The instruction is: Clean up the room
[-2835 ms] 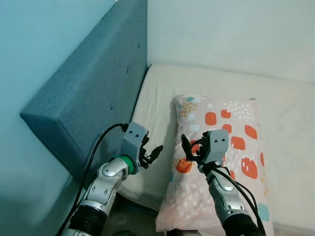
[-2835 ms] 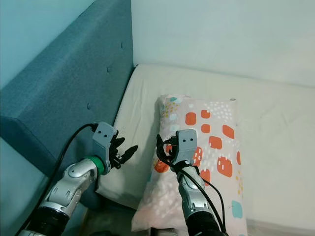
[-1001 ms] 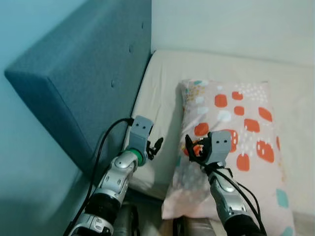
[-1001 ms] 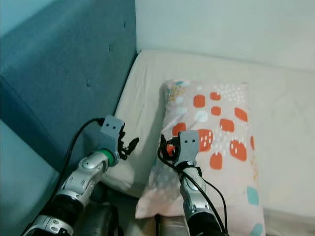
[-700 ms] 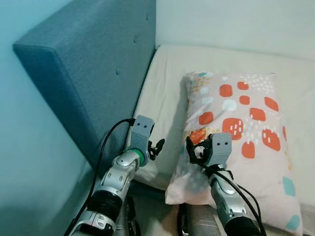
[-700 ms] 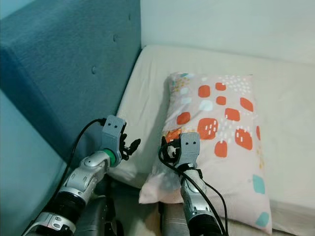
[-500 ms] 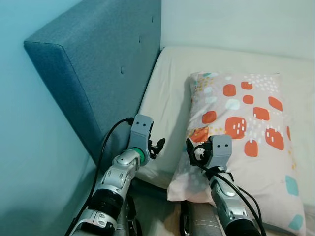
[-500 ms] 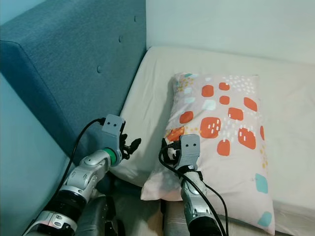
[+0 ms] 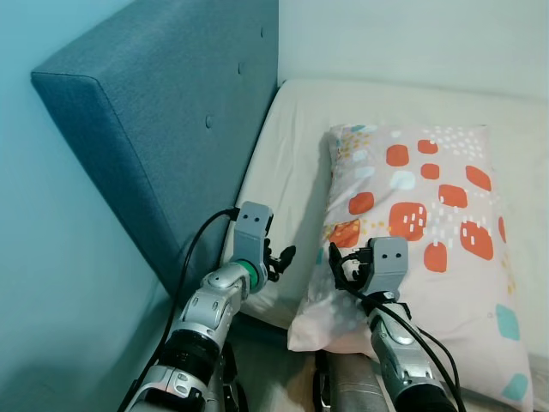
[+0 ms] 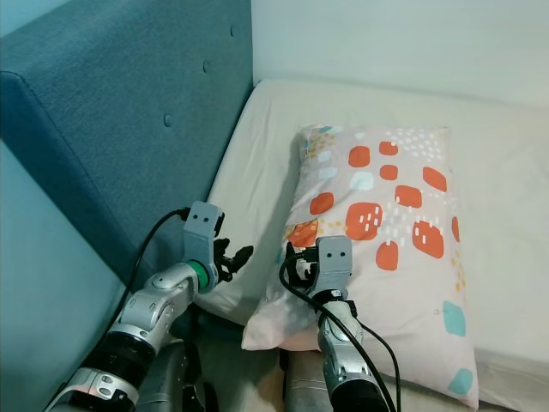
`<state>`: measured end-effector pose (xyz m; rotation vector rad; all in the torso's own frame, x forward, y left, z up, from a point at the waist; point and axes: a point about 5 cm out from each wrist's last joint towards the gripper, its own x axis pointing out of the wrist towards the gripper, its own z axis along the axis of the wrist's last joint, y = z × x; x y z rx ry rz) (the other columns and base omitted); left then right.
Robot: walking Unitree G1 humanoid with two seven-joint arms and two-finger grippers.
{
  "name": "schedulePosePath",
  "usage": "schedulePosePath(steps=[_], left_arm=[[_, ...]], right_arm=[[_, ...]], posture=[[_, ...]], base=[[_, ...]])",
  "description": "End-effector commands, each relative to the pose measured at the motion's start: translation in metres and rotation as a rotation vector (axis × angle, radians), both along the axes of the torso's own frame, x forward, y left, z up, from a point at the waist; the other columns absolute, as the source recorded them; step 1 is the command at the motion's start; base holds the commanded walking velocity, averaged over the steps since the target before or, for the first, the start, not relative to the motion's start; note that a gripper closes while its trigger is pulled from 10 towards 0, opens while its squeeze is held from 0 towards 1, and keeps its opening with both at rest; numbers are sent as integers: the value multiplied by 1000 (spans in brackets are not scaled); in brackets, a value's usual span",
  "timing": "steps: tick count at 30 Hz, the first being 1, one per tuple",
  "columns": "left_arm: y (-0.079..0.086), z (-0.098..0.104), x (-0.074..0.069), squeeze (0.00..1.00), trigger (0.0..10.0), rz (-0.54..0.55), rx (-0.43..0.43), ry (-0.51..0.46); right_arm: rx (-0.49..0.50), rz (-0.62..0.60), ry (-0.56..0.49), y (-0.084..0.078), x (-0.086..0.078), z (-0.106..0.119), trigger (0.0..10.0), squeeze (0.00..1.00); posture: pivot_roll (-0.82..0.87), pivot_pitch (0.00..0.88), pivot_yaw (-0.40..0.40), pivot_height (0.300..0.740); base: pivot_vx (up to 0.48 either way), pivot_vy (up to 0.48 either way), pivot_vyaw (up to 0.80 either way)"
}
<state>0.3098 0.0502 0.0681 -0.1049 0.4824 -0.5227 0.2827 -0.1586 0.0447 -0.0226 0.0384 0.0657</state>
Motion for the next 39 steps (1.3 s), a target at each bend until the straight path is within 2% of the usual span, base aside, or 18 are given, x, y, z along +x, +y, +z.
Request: schedulePosePath(steps=[1,2,3,4,5,7,9,11,18,19,21,22,26,28,29,31,36,39], left_arm=[[-1,2,-1,0,10000,-20,-19,18],[-3,2,-1,0,10000,-28,-34,30],[-3,2,-1,0,10000,-28,-34,30],[-4,4,-1,0,10000,-34,-63,47],[-4,4,-1,0,10000,-34,-63,47],[-8,6,-3,0,10000,-57,-113,76],[-8,6,-3,0,10000,-57,-113,76],[-8,9,-2,0,10000,-64,-106,71],[-6,10,0,0,10000,-56,-90,58],[-3,12,1,0,10000,-50,-82,51],[0,12,1,0,10000,-44,-74,47],[3,12,0,0,10000,-38,-66,47],[5,10,-1,0,10000,-36,-60,51],[5,10,-3,0,10000,-37,-56,56],[5,10,-3,0,10000,-37,-56,56],[5,12,-3,0,10000,-37,-58,54],[6,13,-3,0,10000,-32,-59,53],[9,12,-4,0,10000,-23,-53,56]], right_arm=[[-39,-28,-15,-5,-2,1,10000,0],[-99,-77,-15,-17,-3,3,10000,0],[-99,-77,-15,-17,-3,3,10000,0],[-152,-138,-16,-33,-4,5,10000,0],[-152,-138,-16,-33,-4,5,10000,0],[-219,-287,0,-71,-9,10,10000,0],[-219,-287,0,-71,-9,10,10000,0],[-186,-376,110,-93,-17,-3,10000,0],[-128,-393,227,-96,-23,-20,10000,0],[-109,-415,273,-96,-26,-27,10000,125],[-100,-468,315,-100,-31,-33,10000,90],[-87,-517,324,-105,-36,-36,10000,0],[-54,-550,331,-108,-39,-38,10000,0],[-5,-502,482,-107,-45,-56,10000,0],[-5,-502,482,-107,-45,-56,10000,0],[-11,-480,641,-105,-55,-73,10000,0],[-7,-492,696,-107,-58,-78,10000,0],[47,-482,712,-106,-56,-79,10000,0]], posture=[[-56,42,82,625],[-62,51,86,625],[-62,51,86,625],[-65,57,88,625],[-65,57,88,625],[-71,72,94,625],[-71,72,94,625],[-72,83,99,625],[-62,87,98,625],[-51,92,97,625],[-51,93,97,625],[-48,94,99,625],[-50,92,102,625],[-45,86,105,625],[-45,86,105,625],[-33,81,101,625],[-29,80,102,625],[-24,78,107,625]], base=[[0,0,0],[0,0,0],[0,0,0],[0,0,0],[0,0,0],[0,0,0],[0,0,0],[0,0,0],[0,0,0],[0,0,0],[0,0,0],[0,0,0],[0,0,0],[0,0,0],[0,0,0],[0,0,0],[0,0,0],[0,0,0]])
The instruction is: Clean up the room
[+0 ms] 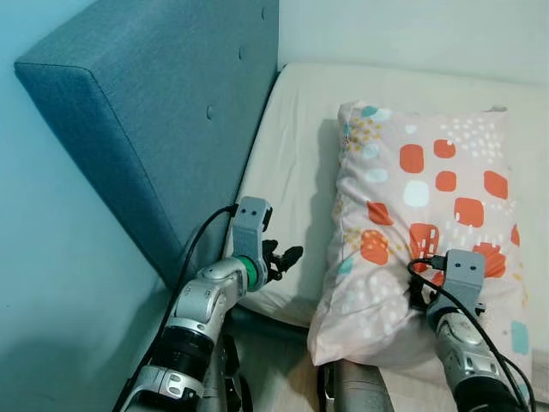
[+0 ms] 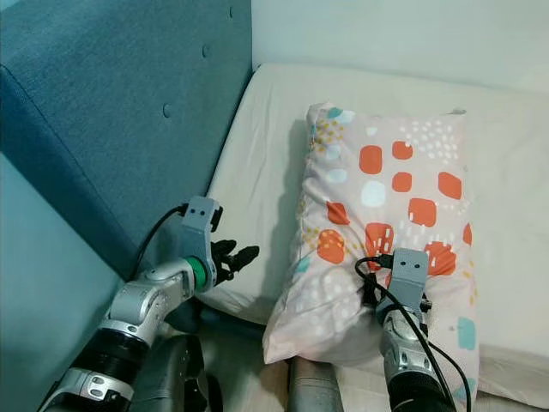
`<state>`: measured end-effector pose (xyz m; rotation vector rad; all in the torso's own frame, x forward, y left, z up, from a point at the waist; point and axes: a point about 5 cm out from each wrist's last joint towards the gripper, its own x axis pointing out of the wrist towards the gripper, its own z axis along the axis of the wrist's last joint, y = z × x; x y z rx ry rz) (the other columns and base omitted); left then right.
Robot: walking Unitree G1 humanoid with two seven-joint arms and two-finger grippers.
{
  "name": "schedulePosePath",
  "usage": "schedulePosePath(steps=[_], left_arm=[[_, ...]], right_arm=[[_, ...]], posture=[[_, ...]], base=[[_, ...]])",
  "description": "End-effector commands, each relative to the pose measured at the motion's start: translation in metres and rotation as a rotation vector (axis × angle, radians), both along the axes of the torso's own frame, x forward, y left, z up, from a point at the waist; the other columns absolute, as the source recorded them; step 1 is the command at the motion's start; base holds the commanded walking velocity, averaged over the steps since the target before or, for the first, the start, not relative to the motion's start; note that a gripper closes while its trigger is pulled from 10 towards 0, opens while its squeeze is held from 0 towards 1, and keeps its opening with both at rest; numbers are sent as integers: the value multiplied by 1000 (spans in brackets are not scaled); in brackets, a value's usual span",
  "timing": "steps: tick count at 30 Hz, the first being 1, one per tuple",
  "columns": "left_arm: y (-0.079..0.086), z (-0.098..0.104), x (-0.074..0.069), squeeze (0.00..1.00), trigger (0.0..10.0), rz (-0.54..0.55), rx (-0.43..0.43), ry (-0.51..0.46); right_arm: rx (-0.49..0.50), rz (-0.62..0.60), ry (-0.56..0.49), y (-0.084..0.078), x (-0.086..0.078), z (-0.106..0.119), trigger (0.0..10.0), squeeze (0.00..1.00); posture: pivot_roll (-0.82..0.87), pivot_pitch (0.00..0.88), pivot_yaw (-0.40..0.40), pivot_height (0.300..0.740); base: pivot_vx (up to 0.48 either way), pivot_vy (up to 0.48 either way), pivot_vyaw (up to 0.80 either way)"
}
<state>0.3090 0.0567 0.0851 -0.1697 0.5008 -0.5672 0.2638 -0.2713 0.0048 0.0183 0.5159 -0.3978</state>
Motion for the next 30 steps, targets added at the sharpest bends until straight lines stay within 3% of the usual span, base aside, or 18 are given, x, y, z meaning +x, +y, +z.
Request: schedulePosePath(steps=[1,5,6,14,30], left_arm=[[4,-6,-4,0,10000,9,17,24],[5,-6,-4,0,10000,11,20,26],[7,-6,-4,0,10000,24,26,26],[10,-6,-3,0,10000,50,35,30],[12,-7,-1,0,10000,79,49,39]], right_arm=[[130,-24,208,9,-33,-38,10000,0],[164,-19,196,10,-30,-37,10000,0],[225,-15,132,13,-19,-30,0,0],[325,-26,20,13,-4,-18,0,0],[409,-7,-13,18,-7,-21,0,0]], posture=[[-23,76,108,625],[-22,76,108,625],[-18,73,108,625],[-19,75,110,625],[-25,81,113,625]], base=[[0,0,0],[0,0,0],[0,0,0],[0,0,0],[0,0,0]])
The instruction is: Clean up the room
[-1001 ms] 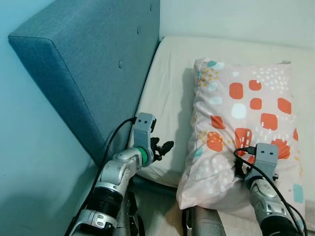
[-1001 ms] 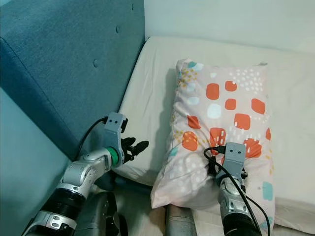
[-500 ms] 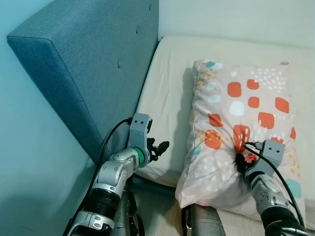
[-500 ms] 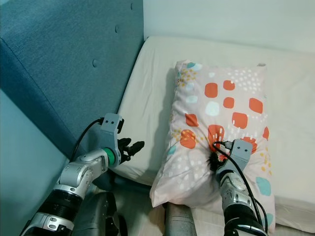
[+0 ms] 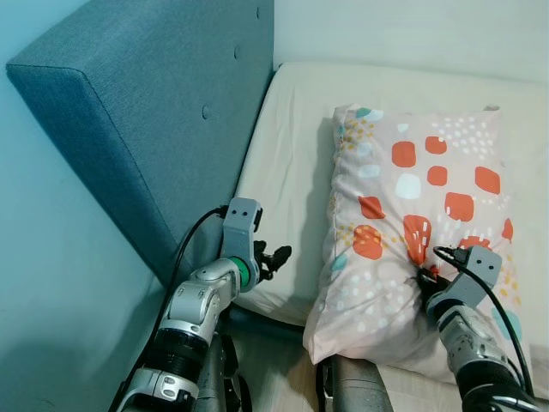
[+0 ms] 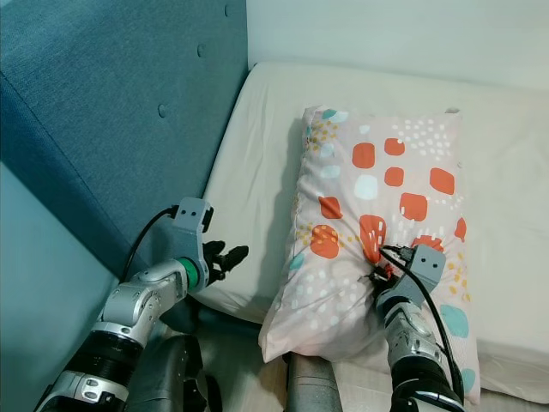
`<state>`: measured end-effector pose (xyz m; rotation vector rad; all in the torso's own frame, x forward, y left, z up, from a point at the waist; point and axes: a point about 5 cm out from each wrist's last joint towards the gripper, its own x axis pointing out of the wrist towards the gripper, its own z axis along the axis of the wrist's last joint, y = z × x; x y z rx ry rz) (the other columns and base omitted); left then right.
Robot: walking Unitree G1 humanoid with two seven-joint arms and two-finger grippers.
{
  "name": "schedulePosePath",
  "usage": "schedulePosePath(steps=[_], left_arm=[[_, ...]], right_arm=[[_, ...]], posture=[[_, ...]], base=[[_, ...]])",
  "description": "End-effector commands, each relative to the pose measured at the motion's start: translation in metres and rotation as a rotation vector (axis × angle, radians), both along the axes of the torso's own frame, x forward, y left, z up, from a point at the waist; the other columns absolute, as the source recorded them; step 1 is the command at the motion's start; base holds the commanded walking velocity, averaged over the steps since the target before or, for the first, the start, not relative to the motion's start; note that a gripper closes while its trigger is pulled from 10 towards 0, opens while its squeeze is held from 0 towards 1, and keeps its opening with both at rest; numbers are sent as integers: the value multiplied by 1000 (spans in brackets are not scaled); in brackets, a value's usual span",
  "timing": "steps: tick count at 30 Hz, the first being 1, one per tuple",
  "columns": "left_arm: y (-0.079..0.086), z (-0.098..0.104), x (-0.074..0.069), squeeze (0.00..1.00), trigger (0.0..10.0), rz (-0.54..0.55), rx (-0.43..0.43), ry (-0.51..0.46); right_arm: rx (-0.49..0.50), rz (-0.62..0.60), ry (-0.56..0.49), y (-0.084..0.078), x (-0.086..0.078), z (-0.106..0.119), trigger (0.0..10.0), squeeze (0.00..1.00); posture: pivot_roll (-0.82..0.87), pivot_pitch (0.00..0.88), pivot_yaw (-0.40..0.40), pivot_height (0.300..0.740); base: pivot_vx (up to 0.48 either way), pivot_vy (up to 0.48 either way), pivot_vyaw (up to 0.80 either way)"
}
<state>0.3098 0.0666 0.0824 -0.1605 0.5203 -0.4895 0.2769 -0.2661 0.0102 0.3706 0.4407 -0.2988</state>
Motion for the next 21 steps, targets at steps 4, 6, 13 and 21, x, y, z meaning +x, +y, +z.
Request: schedulePosePath(steps=[4,6,13,21], left_arm=[[3,-4,-2,0,10000,14,17,20],[3,-4,-1,0,10000,16,18,20],[7,22,6,0,10000,54,-38,-129],[14,77,8,0,10000,42,-73,-434]], right_arm=[[80,15,119,13,-19,-27,0,0],[108,23,84,14,-16,-23,0,0],[238,284,-397,37,25,44,0,0],[289,537,-617,70,31,92,0,0]], posture=[[-24,83,114,625],[-24,84,114,625],[-31,85,118,625],[-23,85,116,625]], base=[[0,0,0],[0,0,0],[0,0,0],[0,0,0]])
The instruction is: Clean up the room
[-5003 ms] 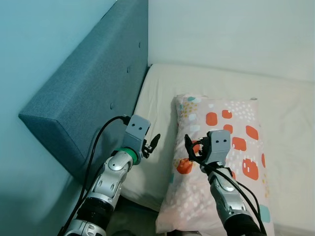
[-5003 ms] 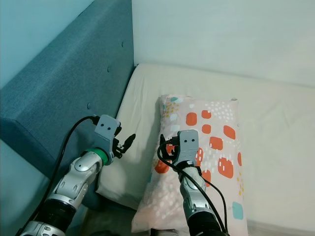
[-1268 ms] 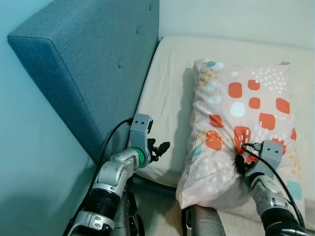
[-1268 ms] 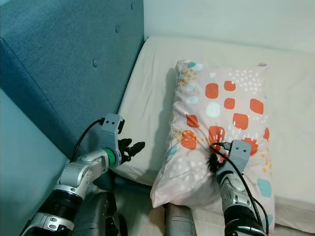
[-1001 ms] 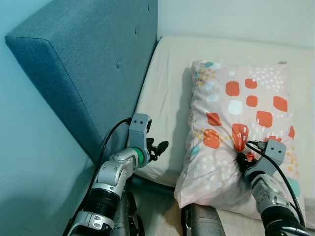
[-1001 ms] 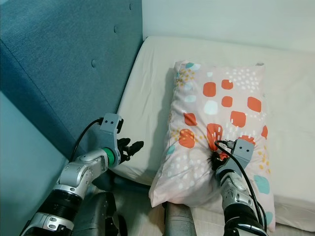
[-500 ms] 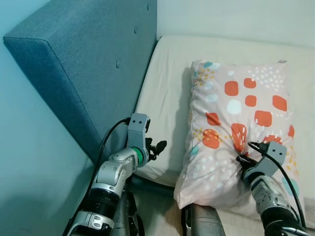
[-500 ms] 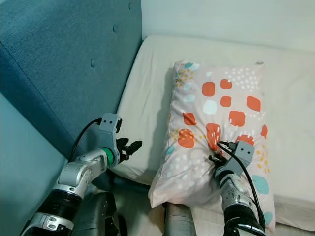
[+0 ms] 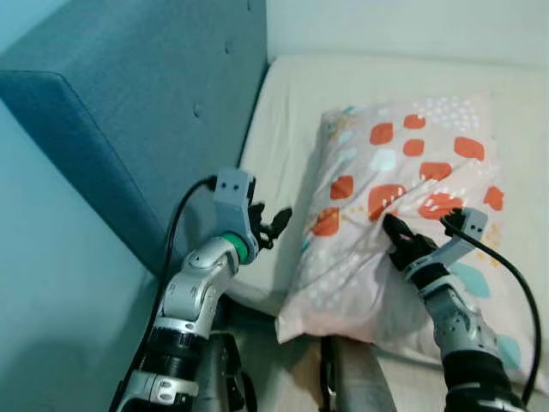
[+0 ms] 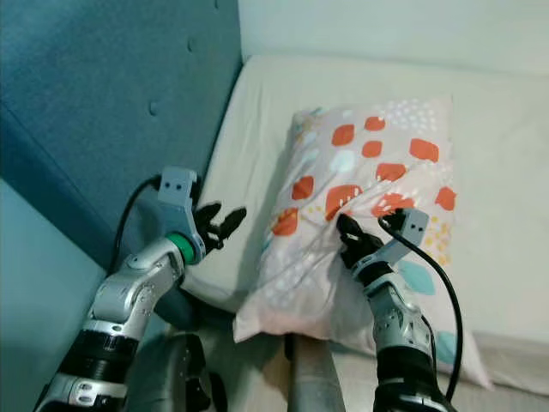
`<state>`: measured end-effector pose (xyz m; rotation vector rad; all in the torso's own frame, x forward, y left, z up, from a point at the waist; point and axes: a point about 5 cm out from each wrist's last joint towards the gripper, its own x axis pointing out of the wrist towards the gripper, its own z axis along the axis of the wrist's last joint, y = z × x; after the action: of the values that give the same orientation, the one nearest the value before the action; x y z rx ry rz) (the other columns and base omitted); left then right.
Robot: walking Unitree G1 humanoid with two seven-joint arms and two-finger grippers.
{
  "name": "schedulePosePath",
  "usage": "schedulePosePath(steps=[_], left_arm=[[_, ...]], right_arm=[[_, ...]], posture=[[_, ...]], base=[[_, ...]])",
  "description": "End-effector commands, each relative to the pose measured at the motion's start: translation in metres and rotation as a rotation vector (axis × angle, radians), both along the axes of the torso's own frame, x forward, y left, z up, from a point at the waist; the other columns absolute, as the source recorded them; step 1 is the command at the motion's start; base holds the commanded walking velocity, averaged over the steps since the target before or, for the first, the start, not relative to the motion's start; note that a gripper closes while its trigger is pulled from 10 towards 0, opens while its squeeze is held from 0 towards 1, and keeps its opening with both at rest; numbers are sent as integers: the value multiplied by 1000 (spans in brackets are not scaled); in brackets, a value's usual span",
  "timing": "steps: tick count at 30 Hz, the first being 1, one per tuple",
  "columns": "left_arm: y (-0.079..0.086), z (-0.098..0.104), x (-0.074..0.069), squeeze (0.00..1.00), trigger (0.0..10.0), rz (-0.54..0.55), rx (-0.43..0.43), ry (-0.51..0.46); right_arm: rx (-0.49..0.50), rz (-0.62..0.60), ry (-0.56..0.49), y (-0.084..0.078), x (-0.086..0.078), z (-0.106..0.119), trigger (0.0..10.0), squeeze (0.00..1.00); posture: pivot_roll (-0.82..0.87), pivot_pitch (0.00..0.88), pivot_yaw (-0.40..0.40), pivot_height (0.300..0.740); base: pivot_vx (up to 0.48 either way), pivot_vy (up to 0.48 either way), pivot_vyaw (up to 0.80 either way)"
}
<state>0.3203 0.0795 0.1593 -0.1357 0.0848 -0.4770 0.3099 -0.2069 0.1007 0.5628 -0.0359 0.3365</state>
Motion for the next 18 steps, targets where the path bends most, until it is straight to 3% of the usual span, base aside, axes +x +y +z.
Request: schedulePosePath(steps=[1,10,15,18], left_arm=[[2,8,-3,0,10000,-12,-1,-46],[-3,44,-9,0,10000,-32,-102,-160],[-3,47,-9,0,10000,-30,-132,-150],[-2,45,-8,0,10000,-29,-131,-138]], right_arm=[[31,102,-50,16,-2,9,0,0],[73,326,-238,46,-13,56,0,0],[81,322,-361,41,-14,92,0,0],[55,318,-387,38,-14,102,0,0]], posture=[[-22,85,117,625],[-22,81,115,625],[-25,79,116,625],[-28,78,116,625]], base=[[0,0,0],[0,0,0],[0,0,0],[0,0,0]])
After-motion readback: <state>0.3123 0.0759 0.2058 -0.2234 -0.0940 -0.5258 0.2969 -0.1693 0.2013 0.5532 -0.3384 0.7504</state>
